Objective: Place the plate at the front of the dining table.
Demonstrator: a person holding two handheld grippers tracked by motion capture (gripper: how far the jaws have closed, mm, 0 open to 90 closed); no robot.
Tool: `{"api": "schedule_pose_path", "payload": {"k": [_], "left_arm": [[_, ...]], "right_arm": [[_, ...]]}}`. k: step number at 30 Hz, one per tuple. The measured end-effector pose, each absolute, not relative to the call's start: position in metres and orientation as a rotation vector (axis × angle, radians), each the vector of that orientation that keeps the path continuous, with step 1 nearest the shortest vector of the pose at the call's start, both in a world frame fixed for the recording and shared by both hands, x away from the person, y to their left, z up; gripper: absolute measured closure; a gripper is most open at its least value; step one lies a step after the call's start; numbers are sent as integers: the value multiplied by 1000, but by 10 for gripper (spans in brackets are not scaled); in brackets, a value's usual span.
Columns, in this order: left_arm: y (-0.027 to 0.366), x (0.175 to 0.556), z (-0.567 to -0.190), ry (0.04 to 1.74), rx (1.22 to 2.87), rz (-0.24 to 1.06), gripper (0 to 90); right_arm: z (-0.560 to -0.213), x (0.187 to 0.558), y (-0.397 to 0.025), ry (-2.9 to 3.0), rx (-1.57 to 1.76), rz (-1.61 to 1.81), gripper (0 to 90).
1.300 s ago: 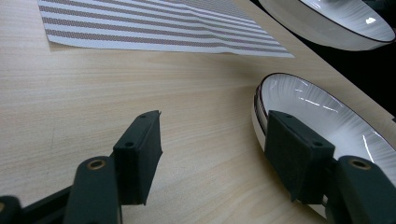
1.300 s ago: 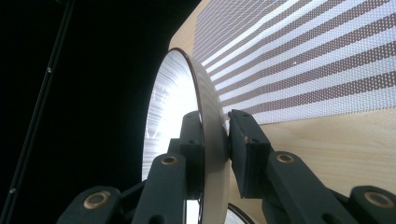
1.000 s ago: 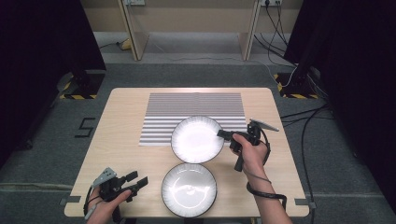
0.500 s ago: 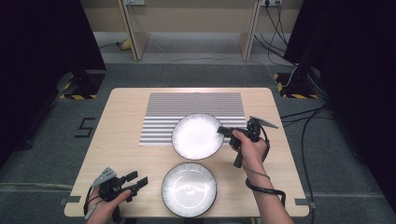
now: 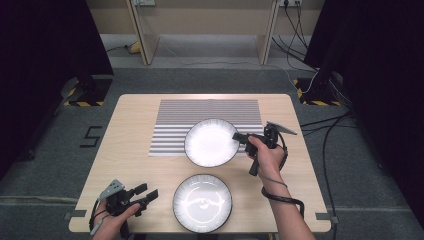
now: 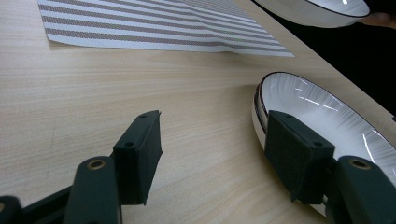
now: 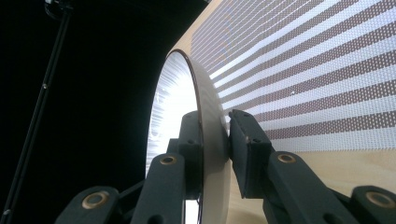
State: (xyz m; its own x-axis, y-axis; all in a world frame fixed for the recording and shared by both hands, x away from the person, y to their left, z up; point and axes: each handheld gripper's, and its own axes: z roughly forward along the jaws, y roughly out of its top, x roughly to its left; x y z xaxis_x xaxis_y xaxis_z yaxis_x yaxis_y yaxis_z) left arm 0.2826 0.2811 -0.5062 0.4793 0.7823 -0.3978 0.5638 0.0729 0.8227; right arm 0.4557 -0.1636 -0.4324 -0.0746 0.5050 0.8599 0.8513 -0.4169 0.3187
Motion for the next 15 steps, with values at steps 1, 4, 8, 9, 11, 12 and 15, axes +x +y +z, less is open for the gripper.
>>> {"api": "schedule_pose_path", "payload": {"k": [1,4,8,9,11,12,15], "left_arm": [[281,283,-506,1191,1603,242,361],[281,283,-506,1190,1605,241,361],[280,283,-507,1189,1605,238,361],[280,283,-507,1189,1605,237,361],[280,283,-507,1190,1604,239,361],[280,283,-507,1191,1604,239,361],[281,283,-507,1191,1604,239,361]], "right_arm": [[-432,457,-164,-1466,-1880,-1484,751],[-432,458,-164,-1456,-1883,-1485,751],[-431,461,-163,-1461,-1885,-1484,751],[-431,461,-163,-1457,-1886,-1480,751],[-431,463,-162,-1460,-1887,-1484,751],[-431,464,-162,-1462,-1888,-1479,750],[-430,466,-161,-1457,-1891,-1473,750]]}}
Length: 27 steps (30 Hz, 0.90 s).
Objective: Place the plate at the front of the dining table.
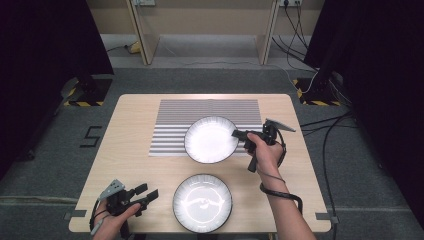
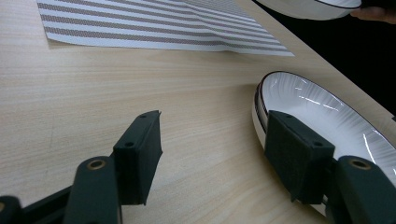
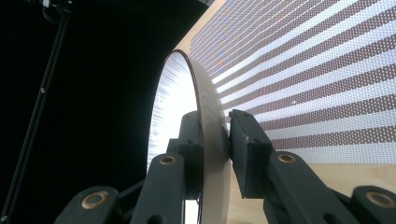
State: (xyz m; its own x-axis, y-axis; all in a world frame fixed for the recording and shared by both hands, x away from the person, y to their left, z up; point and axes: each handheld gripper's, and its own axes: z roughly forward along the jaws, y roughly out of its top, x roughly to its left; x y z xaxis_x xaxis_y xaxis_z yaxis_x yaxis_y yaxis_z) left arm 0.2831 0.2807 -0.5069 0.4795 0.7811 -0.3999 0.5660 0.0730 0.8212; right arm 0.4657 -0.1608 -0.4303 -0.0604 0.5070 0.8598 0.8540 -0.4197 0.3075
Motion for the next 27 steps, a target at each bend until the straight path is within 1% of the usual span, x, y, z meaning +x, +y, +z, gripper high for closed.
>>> {"api": "schedule_pose_path", "payload": {"k": [27], "left_arm": [[281,283,-507,1190,1606,239,361]], "right_arm": [[-426,482,-154,-1444,-1901,-1477,750]]}}
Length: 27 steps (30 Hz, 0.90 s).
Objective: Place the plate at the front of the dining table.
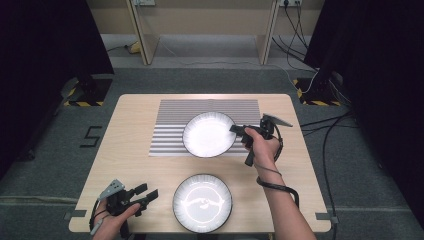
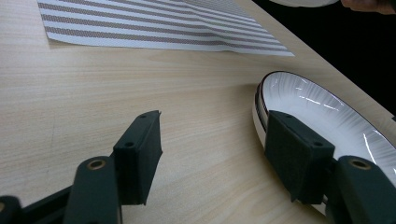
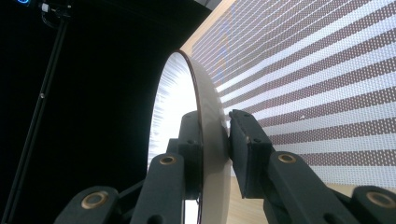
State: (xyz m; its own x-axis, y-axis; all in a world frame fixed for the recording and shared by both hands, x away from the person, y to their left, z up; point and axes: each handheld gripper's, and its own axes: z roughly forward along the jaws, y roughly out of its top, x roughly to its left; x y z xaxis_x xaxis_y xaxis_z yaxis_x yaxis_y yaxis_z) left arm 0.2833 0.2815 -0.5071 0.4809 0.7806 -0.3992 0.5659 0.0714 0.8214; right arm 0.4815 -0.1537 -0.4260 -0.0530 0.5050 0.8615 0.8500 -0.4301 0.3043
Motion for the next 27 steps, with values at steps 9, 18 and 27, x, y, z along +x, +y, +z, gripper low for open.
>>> {"api": "schedule_pose_path", "payload": {"k": [9,18,27], "left_arm": [[281,283,-508,1192,1606,236,361],[282,284,-508,1191,1606,236,361],[282,284,-508,1191,1605,236,361]], "right_arm": [[-424,487,-153,-1446,-1909,-1480,750],[-422,494,-149,-1452,-1911,-1482,749],[-422,499,-147,-1447,-1918,-1479,749]]}}
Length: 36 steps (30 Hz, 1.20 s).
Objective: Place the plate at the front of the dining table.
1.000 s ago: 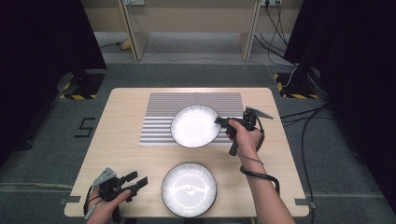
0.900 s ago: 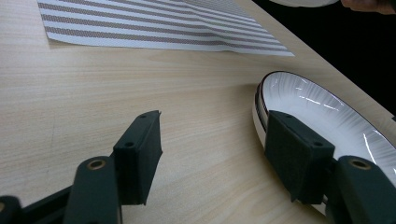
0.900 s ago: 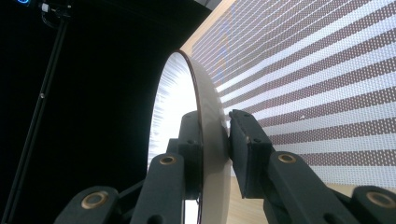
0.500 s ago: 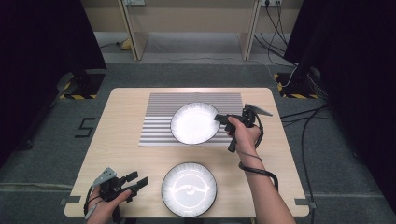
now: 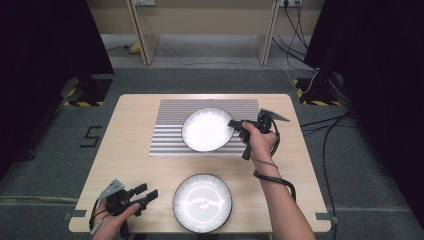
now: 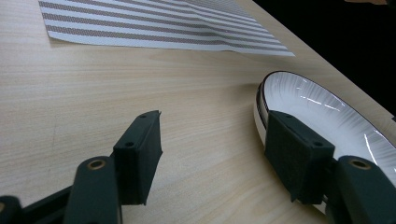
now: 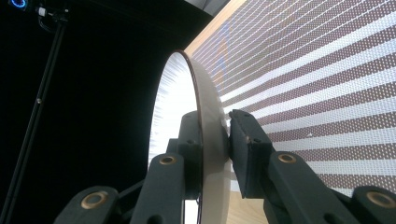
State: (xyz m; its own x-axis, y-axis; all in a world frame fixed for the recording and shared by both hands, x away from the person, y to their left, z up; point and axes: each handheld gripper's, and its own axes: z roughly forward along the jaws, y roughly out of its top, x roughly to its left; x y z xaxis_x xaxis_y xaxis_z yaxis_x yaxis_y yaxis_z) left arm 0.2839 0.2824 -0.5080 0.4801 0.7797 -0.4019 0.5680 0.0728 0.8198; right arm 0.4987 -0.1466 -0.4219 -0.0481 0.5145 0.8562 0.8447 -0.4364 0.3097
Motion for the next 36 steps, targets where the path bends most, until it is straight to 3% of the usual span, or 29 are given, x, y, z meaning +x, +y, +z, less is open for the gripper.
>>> {"api": "schedule_pose_path", "payload": {"k": [36], "left_arm": [[283,284,-508,1192,1603,234,361]], "right_arm": [[-418,521,-144,-1423,-1955,-1484,747]]}}
